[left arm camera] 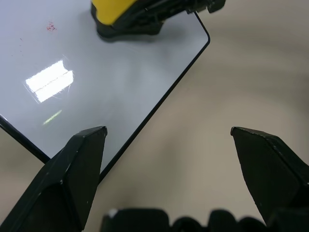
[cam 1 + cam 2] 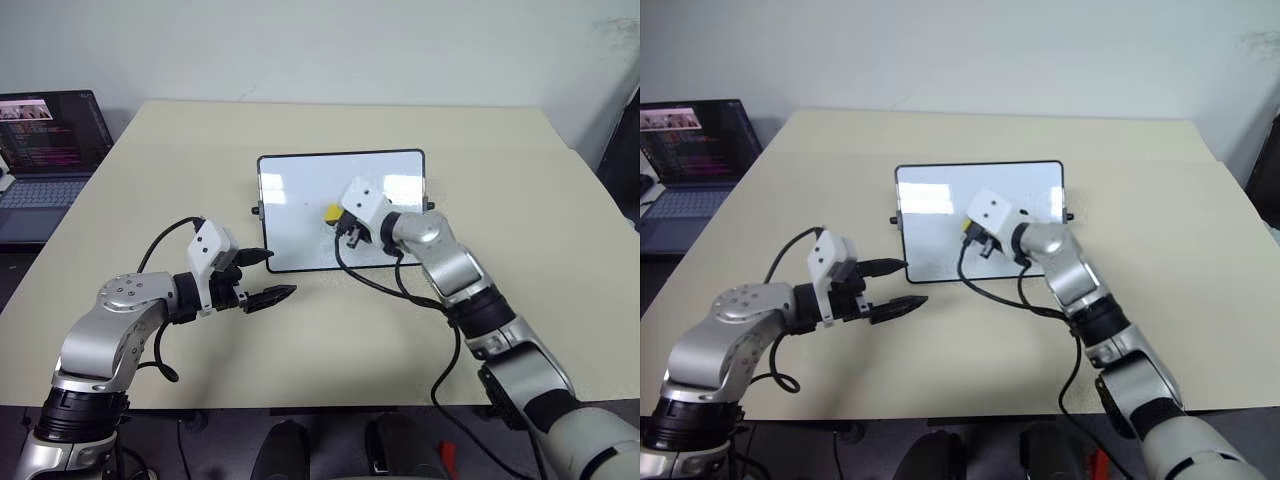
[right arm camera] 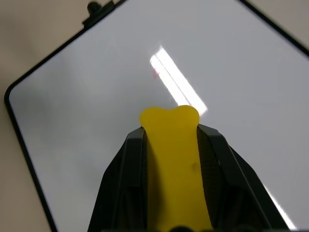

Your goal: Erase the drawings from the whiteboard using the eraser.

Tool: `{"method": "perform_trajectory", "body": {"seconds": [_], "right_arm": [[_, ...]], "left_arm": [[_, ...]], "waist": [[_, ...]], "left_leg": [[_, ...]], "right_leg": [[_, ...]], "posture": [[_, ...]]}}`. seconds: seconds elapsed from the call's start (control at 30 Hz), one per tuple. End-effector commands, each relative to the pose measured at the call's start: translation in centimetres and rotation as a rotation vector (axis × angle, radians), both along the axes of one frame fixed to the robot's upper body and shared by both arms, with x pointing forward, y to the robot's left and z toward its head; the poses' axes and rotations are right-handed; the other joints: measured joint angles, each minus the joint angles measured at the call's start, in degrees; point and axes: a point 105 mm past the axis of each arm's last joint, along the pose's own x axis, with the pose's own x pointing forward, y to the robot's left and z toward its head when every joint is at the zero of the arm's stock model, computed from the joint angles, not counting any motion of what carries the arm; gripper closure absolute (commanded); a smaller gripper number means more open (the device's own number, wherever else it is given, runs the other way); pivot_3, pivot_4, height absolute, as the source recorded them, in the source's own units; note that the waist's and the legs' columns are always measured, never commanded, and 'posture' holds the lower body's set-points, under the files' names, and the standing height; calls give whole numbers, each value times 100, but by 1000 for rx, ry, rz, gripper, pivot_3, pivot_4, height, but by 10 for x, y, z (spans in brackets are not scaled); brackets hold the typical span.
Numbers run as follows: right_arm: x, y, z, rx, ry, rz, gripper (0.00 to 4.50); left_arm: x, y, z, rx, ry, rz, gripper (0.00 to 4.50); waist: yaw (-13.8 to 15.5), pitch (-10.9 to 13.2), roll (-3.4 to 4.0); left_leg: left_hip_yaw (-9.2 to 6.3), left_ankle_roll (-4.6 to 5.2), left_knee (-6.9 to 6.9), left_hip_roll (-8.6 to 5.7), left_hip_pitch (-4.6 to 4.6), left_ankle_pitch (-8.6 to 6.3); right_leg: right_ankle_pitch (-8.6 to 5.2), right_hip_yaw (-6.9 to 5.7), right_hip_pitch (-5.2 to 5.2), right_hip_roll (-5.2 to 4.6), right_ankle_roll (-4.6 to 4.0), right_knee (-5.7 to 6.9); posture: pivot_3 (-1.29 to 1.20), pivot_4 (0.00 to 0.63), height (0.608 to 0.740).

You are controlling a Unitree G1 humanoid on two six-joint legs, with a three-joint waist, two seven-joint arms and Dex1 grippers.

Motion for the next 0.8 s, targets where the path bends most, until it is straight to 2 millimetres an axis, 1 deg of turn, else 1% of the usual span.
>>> {"method": "perform_trajectory", "body": {"seconds": [0.03,0.17,0.33,0.37,0.43,0.47,0.53,0.63,0.73,0.8], "right_arm": [[0,8,14,21,-61,19,3410],[-4,12,7,6,-38,48,3410],[-3,-1,18,58,-44,19,3410],[-8,-6,24,109,-22,27,3410],[-27,-17,36,198,15,67,3410],[-39,-23,39,219,32,92,3410],[-59,-34,37,220,59,114,3410],[-80,-56,22,182,104,82,3410],[-99,-78,1,170,184,18,3410],[-108,-86,-9,169,221,-12,3410]], "left_arm": [[-3,0,10,-9,-46,3,0],[-5,2,10,-11,-46,16,0],[-6,2,10,-14,-47,18,0],[-6,0,11,-16,-50,14,0],[-7,-5,13,-18,-60,-24,0],[-9,-8,14,-16,-66,-53,0],[-12,-13,15,-18,-70,-88,0],[-10,-18,16,-20,-80,-117,0],[-8,-23,18,-30,-85,-149,0],[-7,-25,20,-36,-91,-167,0]], "waist": [[4,0,0],[5,0,0],[6,0,0],[8,0,0],[29,0,0],[42,0,1],[49,0,1],[49,0,0],[40,0,0],[25,0,0]], "left_leg": [[1,0,-1,0,0,0],[2,-1,-3,-2,-7,-1],[-1,-1,-3,-1,-6,-1],[0,-1,-3,-1,-6,-1],[-2,-1,-4,-1,-9,-1],[-6,-1,-4,-1,-13,-1],[-10,-2,-4,-2,-17,-3],[-9,-2,-3,-5,-15,-4],[-9,-2,-1,-5,-7,-4],[-9,-2,-1,-5,-5,-4]], "right_leg": [[0,0,0,-1,0,-1],[0,0,-4,-5,0,-4],[0,-2,-5,-5,-1,-2],[0,-2,-5,-5,-1,-1],[0,-3,-5,-5,-1,-3],[-1,-7,-5,-6,-1,-5],[-2,-13,-5,-9,1,-10],[-3,-13,-3,-12,2,-10],[-4,-15,2,-11,3,-6],[-6,-13,3,-7,7,-4]], "posture": [[0,150,740],[0,150,740],[0,150,740],[0,150,740],[0,150,740],[0,150,740],[0,150,740],[0,150,740],[0,150,740],[0,150,740]]}}
